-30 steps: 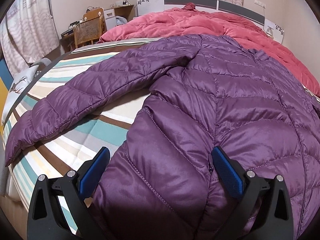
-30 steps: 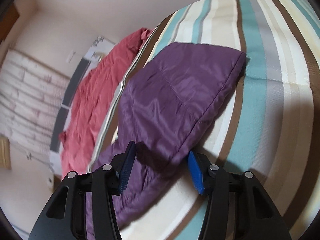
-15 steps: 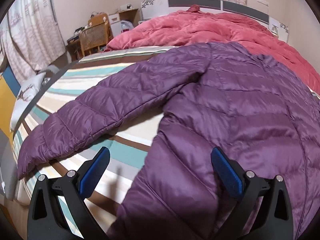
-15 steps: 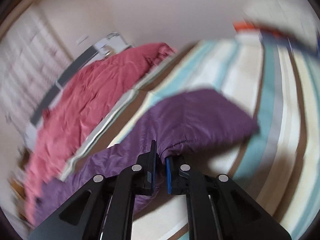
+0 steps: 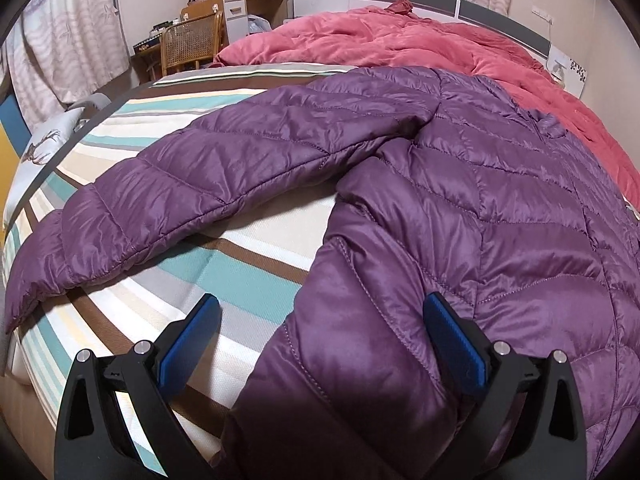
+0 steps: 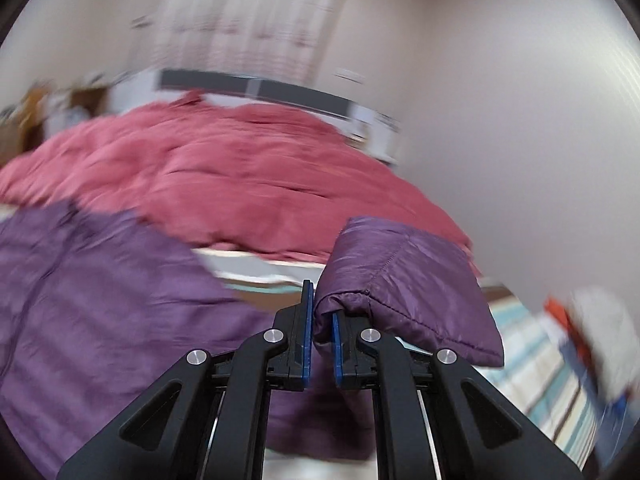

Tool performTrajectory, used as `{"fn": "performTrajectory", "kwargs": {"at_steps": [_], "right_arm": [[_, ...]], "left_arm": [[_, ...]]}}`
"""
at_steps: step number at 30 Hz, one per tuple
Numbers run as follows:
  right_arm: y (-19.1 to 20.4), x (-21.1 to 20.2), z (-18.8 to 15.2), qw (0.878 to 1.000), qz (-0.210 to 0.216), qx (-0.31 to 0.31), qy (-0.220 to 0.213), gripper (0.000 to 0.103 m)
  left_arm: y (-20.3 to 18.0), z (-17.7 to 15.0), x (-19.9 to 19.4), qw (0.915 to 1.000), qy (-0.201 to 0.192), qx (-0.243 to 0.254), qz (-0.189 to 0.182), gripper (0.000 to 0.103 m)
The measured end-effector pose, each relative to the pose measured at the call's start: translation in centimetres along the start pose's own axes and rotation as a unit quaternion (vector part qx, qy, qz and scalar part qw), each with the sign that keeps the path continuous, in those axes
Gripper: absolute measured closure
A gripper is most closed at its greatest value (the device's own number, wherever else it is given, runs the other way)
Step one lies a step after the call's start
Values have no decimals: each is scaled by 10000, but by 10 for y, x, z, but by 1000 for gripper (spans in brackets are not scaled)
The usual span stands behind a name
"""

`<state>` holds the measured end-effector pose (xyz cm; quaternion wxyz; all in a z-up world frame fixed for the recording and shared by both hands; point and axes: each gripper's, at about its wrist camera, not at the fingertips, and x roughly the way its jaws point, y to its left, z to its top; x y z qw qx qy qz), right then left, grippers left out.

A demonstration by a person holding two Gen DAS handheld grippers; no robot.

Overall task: Fold large clothes
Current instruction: 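Lift the held sleeve with the right gripper and lay it across the jacket body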

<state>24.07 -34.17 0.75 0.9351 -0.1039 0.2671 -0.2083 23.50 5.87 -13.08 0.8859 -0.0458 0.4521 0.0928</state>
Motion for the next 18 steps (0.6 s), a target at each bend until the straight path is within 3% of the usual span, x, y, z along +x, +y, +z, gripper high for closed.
{"fn": "performTrajectory", "kwargs": {"at_steps": [5,10,18], "right_arm": [[83,-8,0,9954,372,-880,-52,95],[146,-25,-13,9829,720,-1687,-161,95],[212,-63,-40,9427,1098,-3057,-768,95]], "left_arm": [[6,0,2,9998,28,-122,-168,2],[4,0,2,9998,23,-122,-167,2],[4,0,2,9998,23,-123,-166,2]]}}
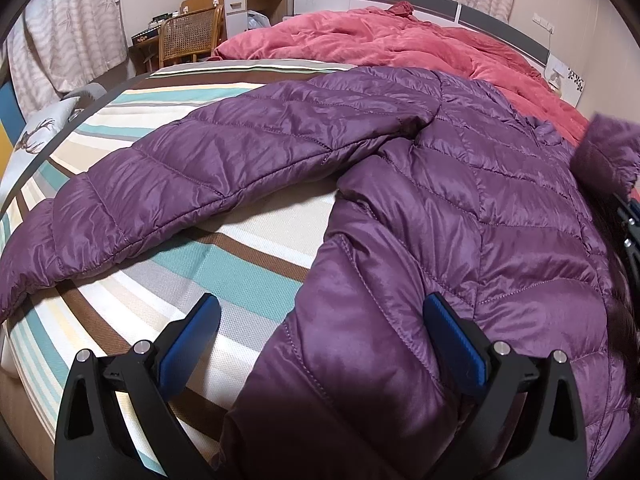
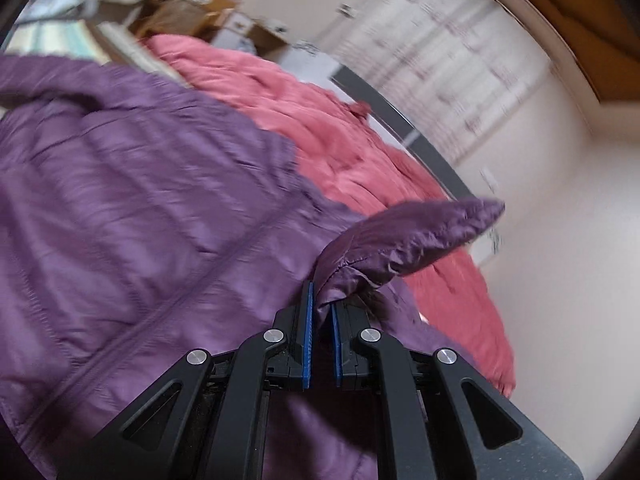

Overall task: Fold large clothes
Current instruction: 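Lift the held sleeve with the right gripper and lay it across the jacket body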

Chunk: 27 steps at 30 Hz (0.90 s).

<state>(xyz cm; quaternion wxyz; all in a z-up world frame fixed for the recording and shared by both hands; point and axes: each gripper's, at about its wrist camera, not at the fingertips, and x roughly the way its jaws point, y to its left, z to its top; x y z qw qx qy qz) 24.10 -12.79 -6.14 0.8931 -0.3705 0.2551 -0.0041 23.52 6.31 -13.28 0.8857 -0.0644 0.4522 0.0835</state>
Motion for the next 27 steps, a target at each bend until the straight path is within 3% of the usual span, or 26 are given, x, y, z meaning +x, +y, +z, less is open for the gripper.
{"fn": "performTrajectory", "kwargs": {"at_steps": [6,16,20,22,24,25,26,27], "right_arm": [[25,-11,-3,9979,194,-596,-159,95],[49,-20,-6,9855,967,-1320,-438,95],[43,-24,-7,9832,1311,-1214,-368,95],[38,-27,-6,9833,1393,-1137,-275,85],[23,-37,-6,9858,1501,-740,-159,61],[13,-45,-7,9866,1551,-469,-206,38],[2,-53,-9,9875,1538,-154,-298,30],[-9,-60,-12,9878,1509,141,-353,30]], "left_arm": [[0,0,0,10000,-2,3,3,2],[0,0,0,10000,-3,6,5,2],[0,0,0,10000,2,7,7,2],[-1,0,-1,10000,36,40,31,2],[-1,3,-2,9999,110,45,38,2],[-3,5,-4,9999,133,75,49,2],[-6,8,-8,9999,120,121,24,2],[-8,11,-14,9999,56,139,-23,2]]}}
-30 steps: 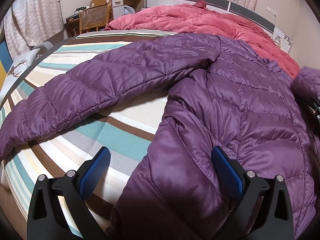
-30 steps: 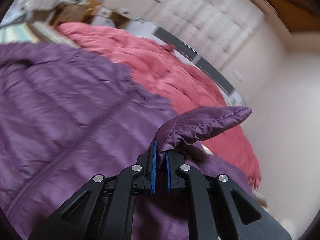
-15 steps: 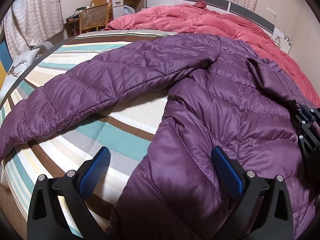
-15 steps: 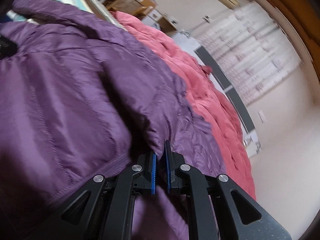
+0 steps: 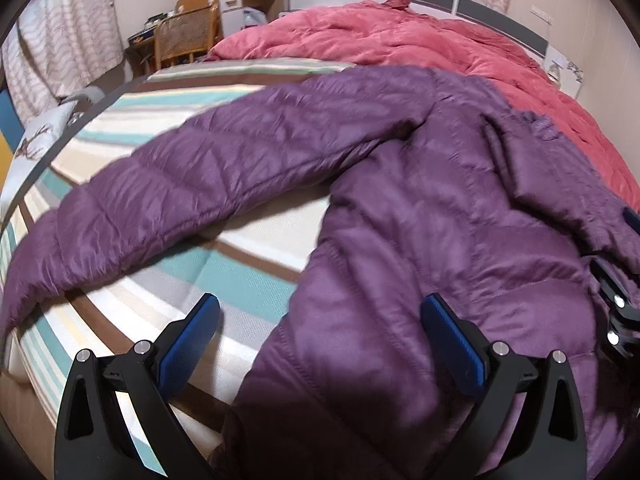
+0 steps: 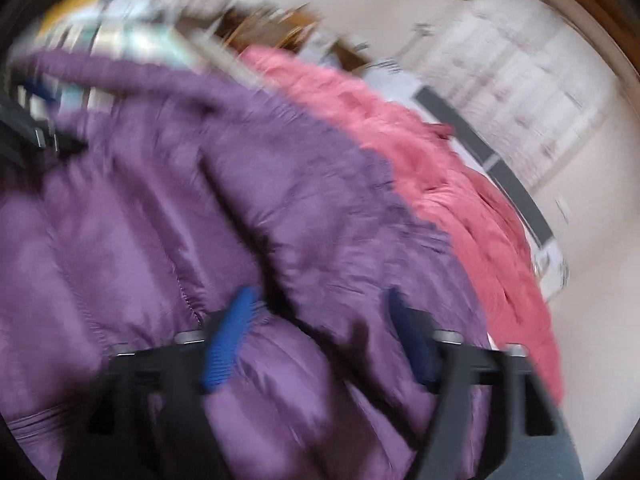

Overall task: Fold large clothes
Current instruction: 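Lift the held sleeve with the right gripper and lay it across the jacket body, then open the right gripper to release the sleeve on the jacket body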

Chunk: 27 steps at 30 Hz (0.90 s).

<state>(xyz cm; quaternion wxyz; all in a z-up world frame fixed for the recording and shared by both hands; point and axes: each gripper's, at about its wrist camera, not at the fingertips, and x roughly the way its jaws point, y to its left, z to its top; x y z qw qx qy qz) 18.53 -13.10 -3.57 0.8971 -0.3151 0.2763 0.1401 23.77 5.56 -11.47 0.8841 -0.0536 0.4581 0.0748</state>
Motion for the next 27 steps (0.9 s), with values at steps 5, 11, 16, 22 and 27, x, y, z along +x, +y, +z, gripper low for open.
{"fn": "performTrajectory", "kwargs": {"at_steps": [5,11,16,22,27], "right_arm": [[-61,-23,-32,9790,-673,1884,384,35],[-134,-28,-98,8976,-1314,4111,896,63],[-144,-14,-113,8820,-1070,4476,1012,65],[-144,4,-107,8950,-699,4278,1048,75],[-131,25,-107,9020,-578,4043,1399,75]], "left_arm": [[-28,29,-31,9969,-613,234,-426,2],[-81,70,1,9919,-423,385,-1136,26],[-103,78,49,9879,258,284,-1503,77],[-99,75,23,9870,-287,434,-1518,97],[-93,70,43,9896,-40,602,-1309,94]]}}
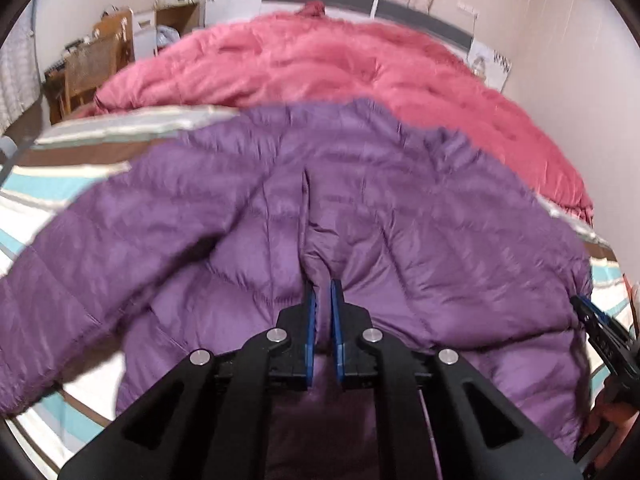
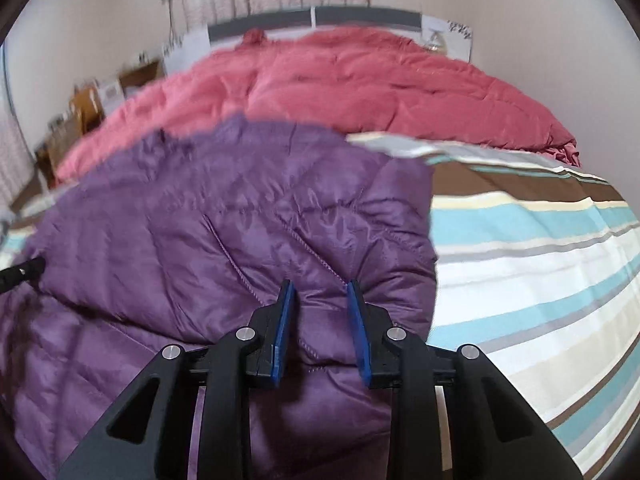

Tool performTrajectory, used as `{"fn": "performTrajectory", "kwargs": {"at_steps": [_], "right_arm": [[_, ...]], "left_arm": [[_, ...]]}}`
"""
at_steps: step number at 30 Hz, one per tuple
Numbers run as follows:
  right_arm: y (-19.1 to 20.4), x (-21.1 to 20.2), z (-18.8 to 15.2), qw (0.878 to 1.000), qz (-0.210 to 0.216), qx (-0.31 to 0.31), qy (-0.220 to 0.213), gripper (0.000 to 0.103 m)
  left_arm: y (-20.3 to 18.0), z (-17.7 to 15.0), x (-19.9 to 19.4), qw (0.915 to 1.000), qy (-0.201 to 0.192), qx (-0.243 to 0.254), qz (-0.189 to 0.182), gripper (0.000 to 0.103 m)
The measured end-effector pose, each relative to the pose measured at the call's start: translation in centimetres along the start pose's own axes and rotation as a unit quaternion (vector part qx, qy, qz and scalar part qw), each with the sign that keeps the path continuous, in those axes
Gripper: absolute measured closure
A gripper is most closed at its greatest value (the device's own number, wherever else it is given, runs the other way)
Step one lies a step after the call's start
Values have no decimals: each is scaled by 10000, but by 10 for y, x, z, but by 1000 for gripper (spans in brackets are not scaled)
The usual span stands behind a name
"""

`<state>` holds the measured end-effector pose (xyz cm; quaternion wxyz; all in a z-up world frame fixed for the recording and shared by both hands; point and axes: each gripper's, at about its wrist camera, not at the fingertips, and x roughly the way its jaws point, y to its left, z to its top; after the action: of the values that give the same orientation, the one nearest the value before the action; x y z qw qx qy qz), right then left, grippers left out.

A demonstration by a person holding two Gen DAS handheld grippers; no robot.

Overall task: Fold large clothes
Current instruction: 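Open the right gripper to release the sleeve on the jacket body, then move the left gripper to the other sleeve cuff and close on it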

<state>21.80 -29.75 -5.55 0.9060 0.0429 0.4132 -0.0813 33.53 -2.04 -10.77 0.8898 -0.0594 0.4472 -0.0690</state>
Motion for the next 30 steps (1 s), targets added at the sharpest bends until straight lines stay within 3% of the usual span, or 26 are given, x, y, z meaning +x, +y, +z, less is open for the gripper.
{"fn": "performTrajectory", "kwargs": {"at_steps": [3,4,5,7,11,15,21,30], "right_arm": [[9,9,-2,9997,-184,-161,75,75],[11,10,-2,9994,-266,-212,71,75],[13,11,-1,9992,-310,-245,63,75],[15,12,-3,9989,-372,-289,34,75],[15,13,-5,9987,-423,-300,-15,75],[18,11,-6,9982,-495,-343,-60,75],[17,-1,-5,9981,-466,-348,-222,75],[21,-34,-24,9947,-693,-692,-318,75]], "left_arm": [[5,-6,2,9999,-55,-126,-75,83],[6,-6,2,9998,-69,-152,-99,72],[8,-5,-1,9995,-94,-230,-170,48],[13,-6,-10,9989,-218,-394,-112,19],[40,-9,-30,9958,-391,-825,108,15],[95,-24,-58,9838,-565,-1681,251,12],[183,-64,-95,9543,-706,-2749,931,12],[247,-125,-122,9230,-825,-3499,1373,13]]}}
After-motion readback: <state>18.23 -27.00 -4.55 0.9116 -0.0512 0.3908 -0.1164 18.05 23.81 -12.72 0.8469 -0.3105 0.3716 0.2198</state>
